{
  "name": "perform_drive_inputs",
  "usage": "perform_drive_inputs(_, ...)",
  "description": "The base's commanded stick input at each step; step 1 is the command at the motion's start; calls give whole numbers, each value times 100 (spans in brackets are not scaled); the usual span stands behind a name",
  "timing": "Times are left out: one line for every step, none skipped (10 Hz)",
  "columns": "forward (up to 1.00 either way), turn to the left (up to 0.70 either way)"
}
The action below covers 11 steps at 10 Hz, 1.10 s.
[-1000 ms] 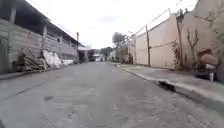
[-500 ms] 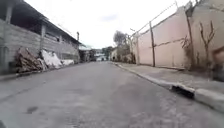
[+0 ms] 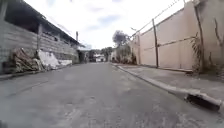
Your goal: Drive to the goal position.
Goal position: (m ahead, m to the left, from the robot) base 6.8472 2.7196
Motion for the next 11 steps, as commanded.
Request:
perform_drive_inputs(100, -21)
perform_drive_inputs(100, -11)
perform_drive_inputs(100, 11)
perform_drive_inputs(100, -21)
perform_drive_inputs(100, -21)
perform_drive_inputs(100, -21)
perform_drive_inputs(100, -21)
perform_drive_inputs(100, -21)
perform_drive_inputs(100, -21)
perform_drive_inputs(100, -21)
perform_drive_inputs(100, -21)
